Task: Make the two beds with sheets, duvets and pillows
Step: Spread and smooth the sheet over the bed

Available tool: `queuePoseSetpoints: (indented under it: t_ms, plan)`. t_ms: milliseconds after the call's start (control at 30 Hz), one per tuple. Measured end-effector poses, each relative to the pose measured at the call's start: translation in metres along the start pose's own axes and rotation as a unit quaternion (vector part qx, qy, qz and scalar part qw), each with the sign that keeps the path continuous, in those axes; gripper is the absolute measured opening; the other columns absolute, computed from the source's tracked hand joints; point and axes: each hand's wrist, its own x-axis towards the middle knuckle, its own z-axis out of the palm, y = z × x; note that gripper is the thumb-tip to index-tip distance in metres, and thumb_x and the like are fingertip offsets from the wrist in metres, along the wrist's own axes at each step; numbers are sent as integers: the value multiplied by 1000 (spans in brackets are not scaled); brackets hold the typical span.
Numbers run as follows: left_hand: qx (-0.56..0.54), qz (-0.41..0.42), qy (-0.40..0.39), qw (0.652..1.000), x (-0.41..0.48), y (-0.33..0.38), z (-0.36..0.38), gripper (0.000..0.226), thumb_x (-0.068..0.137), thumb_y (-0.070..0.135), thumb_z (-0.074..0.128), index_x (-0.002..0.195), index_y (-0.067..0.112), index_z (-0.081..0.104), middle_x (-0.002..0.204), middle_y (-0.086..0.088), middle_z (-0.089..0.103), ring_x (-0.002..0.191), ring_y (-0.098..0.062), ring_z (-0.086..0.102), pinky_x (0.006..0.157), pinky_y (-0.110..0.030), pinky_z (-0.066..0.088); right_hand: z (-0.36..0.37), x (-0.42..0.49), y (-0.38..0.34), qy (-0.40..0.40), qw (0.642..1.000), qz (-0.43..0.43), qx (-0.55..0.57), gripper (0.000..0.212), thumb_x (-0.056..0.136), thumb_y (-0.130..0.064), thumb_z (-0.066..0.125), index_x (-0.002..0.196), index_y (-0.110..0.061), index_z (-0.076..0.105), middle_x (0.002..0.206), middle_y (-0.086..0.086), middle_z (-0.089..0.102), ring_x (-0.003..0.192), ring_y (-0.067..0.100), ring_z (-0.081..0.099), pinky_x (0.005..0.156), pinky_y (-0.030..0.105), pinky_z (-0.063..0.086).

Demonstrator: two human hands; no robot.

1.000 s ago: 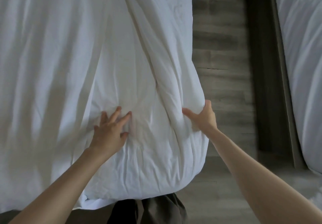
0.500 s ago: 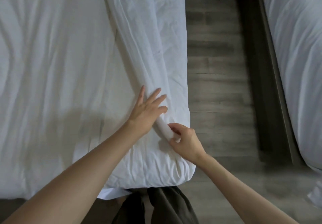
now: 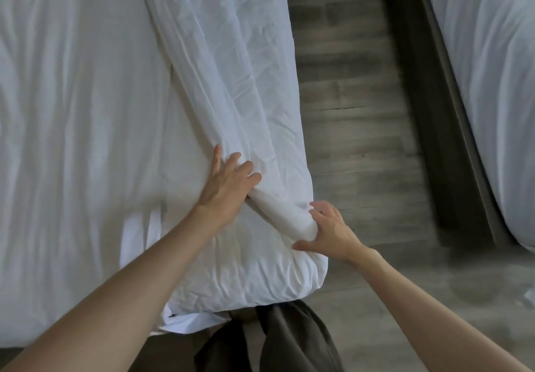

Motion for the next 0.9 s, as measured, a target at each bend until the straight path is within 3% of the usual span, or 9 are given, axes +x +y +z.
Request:
queuePoseSetpoints:
  t_ms: [67, 133, 200, 300, 467, 567, 633, 767, 900]
  plan:
    - [11, 10, 4, 1000, -2, -2, 0, 41, 90, 7, 54, 128, 24, 47, 130, 1, 43, 139, -27, 25, 114, -60, -8, -5, -4, -5, 6, 999, -17, -33, 61, 64, -63, 76, 108, -24, 60, 121, -7, 54, 121, 18, 45, 96, 35, 44]
    - [6, 42, 41, 998, -3, -2, 2, 39, 83, 2, 60, 118, 18, 55, 118, -3, 51, 126, -26, 43, 116, -58, -1, -8, -16, -12, -4, 997, -19, -75, 53, 66, -64, 73, 99, -24, 59, 98, -4, 61, 97, 19, 55, 79, 37, 49]
    - [-4, 66, 87, 994, -3, -4, -1, 39, 75, -3, 64, 110, 15, 59, 107, -6, 55, 110, -26, 54, 118, -53, 5, -7, -31, -17, -4, 993, -20, -120, 56, 67, -67, 68, 103, -26, 54, 92, -2, 62, 88, 22, 57, 72, 38, 49]
    - [7, 70, 46, 996, -10, -7, -9, 40, 82, -1, 55, 118, 16, 53, 114, -5, 50, 114, -24, 48, 120, -43, -1, -3, -58, -30, 6, 992, -14, -126, 55, 67, -63, 70, 100, -26, 46, 89, 3, 60, 82, 25, 55, 63, 34, 43]
    - [50, 97, 58, 992, -39, -27, -17, 42, 84, -2, 52, 121, 17, 49, 116, -4, 47, 114, -24, 45, 119, -45, 6, 7, -98, -79, 18, 992, -21, -121, 42, 71, -48, 74, 76, -23, 41, 70, -3, 52, 74, 24, 51, 60, 32, 35]
    - [61, 117, 60, 989, -63, -46, -24, 46, 82, -2, 51, 124, 16, 44, 120, -4, 44, 117, -24, 42, 119, -48, 7, 25, -117, -117, 102, 968, -10, -228, 27, 86, -44, 59, 88, -22, 44, 85, 3, 63, 85, 30, 59, 63, 33, 34]
    - [72, 129, 85, 985, -80, -63, -30, 48, 80, -2, 54, 124, 16, 44, 120, -5, 44, 117, -25, 42, 118, -49, 9, 45, -131, -144, 153, 957, 4, -248, 21, 90, -38, 51, 91, -21, 39, 82, 2, 62, 77, 32, 56, 61, 33, 34]
    - [70, 132, 119, 982, -130, -107, -36, 50, 76, -6, 54, 121, 12, 48, 118, -8, 47, 112, -28, 46, 111, -47, 20, 84, -160, -215, 183, 954, 6, -238, 24, 86, -33, 51, 86, -16, 34, 59, -4, 40, 62, 28, 42, 50, 34, 22]
    - [76, 121, 190, 971, -179, -171, -25, 45, 61, -8, 66, 103, 9, 58, 99, -13, 53, 94, -31, 52, 89, -40, 35, 117, -177, -280, 137, 971, -42, -193, 40, 80, -44, 58, 67, -21, 29, 58, -2, 40, 67, 27, 50, 56, 33, 28]
